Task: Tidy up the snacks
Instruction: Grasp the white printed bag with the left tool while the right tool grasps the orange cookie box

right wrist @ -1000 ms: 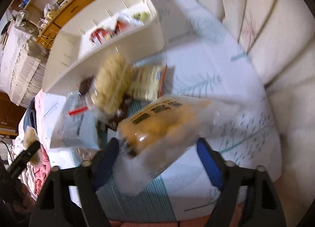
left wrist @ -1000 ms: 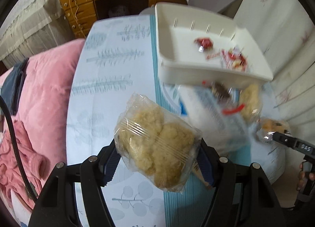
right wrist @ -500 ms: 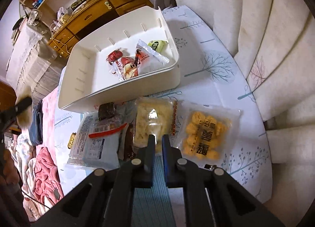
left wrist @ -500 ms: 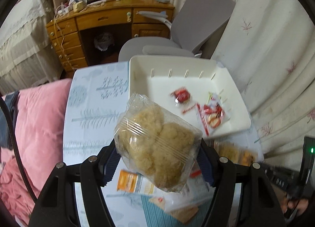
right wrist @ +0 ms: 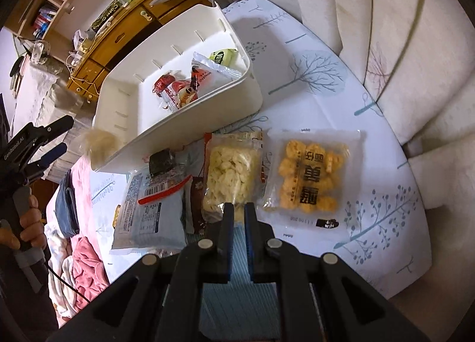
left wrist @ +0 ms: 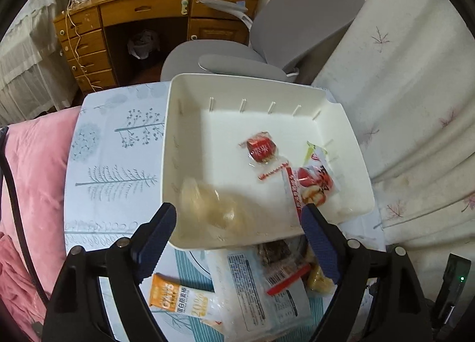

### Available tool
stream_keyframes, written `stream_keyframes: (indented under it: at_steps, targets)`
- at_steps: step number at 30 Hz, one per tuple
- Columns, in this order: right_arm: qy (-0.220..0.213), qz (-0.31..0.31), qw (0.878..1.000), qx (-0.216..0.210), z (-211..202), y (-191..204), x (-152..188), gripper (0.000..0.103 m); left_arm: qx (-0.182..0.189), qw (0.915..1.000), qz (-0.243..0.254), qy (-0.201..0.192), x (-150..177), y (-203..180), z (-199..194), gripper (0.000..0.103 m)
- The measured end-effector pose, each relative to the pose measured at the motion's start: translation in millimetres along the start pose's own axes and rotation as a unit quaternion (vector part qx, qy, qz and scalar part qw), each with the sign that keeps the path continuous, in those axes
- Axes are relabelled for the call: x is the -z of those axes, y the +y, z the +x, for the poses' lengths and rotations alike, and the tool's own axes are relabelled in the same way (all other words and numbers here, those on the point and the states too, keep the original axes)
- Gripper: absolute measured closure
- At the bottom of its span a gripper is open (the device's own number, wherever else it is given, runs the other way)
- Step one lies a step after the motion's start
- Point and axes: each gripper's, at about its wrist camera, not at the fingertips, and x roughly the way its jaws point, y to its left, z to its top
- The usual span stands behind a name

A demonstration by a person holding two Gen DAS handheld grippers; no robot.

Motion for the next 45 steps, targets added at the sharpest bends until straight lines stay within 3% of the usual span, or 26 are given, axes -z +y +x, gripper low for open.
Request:
stream_keyframes:
  at_steps: [14,23,25,27,32,45]
  targets:
    - [-0.002,0.025,0.999,-0.024,2,-4,17,0.096,0.015,0.9992,-0.005,0.037,43,-1,-7,0.015]
    - [0.006,0.072,0.996,-0.054,1,-19,25,0.094,0.038,0.9933,0.003,0.109,73,-12,10,0.010]
    - [0.011,0.088,0.994,-0.061,2,-24,27,0.084,0.039,0.9917,0.007,0.122,78,-16,14,0.009]
    - [0.015,0.102,0.992,-0.070,2,-28,31,0.064,0.039,0.9896,0.008,0.138,83,-20,20,0.007]
    - [0.027,0.130,0.988,-0.075,3,-39,39,0.042,0.025,0.9825,0.005,0.184,96,-27,41,0.005]
    - [0.051,0.209,0.975,-0.054,19,-76,34,0.022,-0.029,0.9571,-0.054,0.283,118,-23,93,0.001]
